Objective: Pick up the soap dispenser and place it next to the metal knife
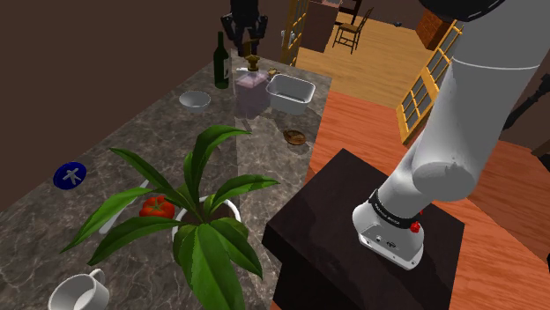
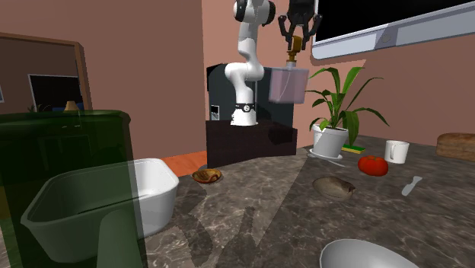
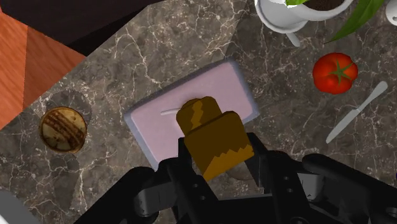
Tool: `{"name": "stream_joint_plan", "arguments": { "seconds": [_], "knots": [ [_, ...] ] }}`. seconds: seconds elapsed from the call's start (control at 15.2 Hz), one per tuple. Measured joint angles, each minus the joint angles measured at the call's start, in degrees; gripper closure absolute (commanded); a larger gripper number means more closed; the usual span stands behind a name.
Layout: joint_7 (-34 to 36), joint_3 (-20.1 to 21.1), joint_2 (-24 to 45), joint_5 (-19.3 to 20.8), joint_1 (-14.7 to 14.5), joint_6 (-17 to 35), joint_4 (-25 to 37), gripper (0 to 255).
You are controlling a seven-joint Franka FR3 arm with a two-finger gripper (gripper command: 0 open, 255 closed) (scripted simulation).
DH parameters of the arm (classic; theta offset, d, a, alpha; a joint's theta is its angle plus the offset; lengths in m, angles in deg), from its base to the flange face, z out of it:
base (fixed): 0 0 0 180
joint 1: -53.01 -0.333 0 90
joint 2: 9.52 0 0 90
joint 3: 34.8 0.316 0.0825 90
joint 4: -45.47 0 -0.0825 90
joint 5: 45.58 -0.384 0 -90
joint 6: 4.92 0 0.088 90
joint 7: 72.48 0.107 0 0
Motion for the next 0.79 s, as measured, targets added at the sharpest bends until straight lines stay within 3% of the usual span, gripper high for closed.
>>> {"name": "stream_joint_plan", "arguments": {
  "seconds": [0.79],
  "knots": [
    [14.6, 5.8, 0.4, -1.9, -9.1, 1.9, 0.1, 255]
  ]
}}
